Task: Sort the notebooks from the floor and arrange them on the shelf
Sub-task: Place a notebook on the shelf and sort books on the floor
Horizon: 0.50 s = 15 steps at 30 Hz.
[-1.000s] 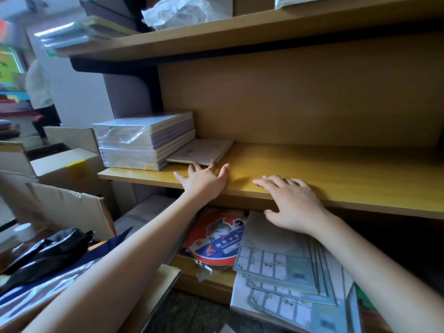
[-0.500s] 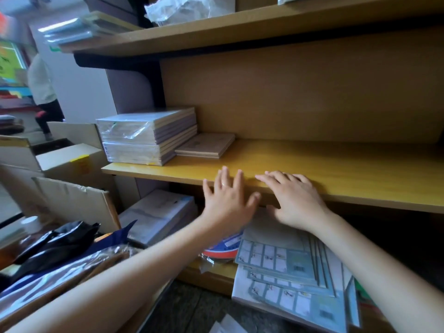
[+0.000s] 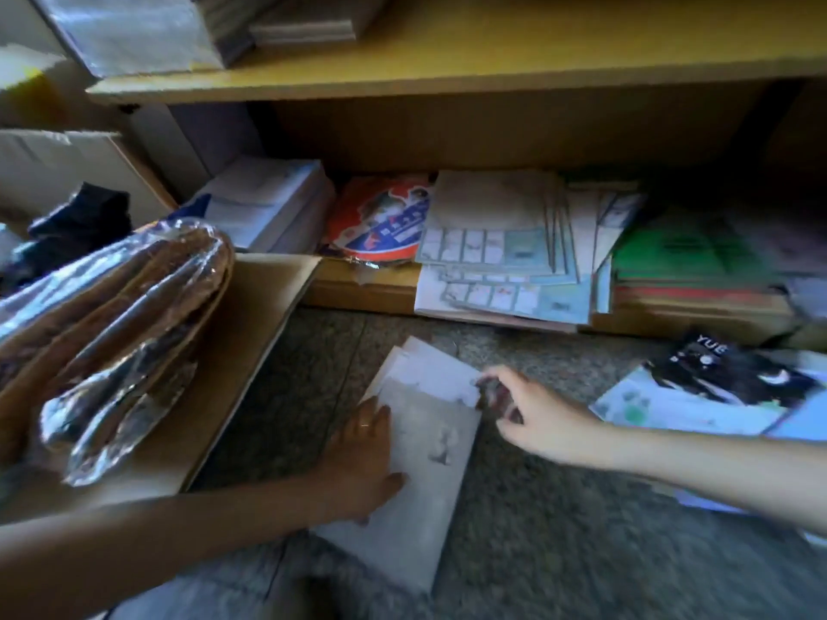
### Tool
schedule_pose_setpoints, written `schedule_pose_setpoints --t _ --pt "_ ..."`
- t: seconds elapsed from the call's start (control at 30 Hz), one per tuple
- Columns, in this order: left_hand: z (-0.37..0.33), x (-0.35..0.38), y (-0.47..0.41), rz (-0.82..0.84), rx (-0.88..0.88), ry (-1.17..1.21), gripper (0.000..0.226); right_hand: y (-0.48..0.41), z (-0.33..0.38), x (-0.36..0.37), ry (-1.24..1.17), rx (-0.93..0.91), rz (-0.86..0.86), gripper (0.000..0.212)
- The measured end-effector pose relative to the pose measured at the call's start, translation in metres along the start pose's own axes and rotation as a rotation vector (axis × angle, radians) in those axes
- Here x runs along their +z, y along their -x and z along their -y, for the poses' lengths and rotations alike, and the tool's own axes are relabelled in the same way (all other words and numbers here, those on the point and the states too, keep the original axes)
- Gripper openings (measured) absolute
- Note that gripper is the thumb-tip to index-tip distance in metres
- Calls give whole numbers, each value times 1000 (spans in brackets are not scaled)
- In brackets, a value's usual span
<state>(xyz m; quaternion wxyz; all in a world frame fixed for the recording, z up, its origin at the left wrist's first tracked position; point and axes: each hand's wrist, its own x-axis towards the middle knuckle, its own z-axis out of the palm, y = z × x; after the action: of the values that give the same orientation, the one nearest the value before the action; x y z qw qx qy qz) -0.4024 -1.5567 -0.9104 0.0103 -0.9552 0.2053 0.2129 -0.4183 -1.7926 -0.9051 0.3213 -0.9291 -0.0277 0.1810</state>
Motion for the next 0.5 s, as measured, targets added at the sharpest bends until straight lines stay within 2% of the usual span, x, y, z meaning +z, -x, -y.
schedule_pose_setpoints --t 0.07,0.13,0.2,0.27,0.33,0.4,0.5 --pt "13 22 8 147 -91 47 98 6 -13 37 -299 268 20 19" --pt "18 42 16 172 -179 143 108 12 -18 64 -540 484 72 21" --pt "18 58 19 179 -251 293 118 20 -15 76 -706 597 213 14" --pt "18 65 20 156 -300 360 121 24 -5 81 -853 624 337 8" --pt "19 66 20 126 -273 345 116 21 6 85 -945 599 416 9" --pt "14 62 20 88 -246 303 112 15 18 88 -949 585 427 7" --pt "9 57 14 52 -278 371 112 10 29 94 -855 575 364 4"
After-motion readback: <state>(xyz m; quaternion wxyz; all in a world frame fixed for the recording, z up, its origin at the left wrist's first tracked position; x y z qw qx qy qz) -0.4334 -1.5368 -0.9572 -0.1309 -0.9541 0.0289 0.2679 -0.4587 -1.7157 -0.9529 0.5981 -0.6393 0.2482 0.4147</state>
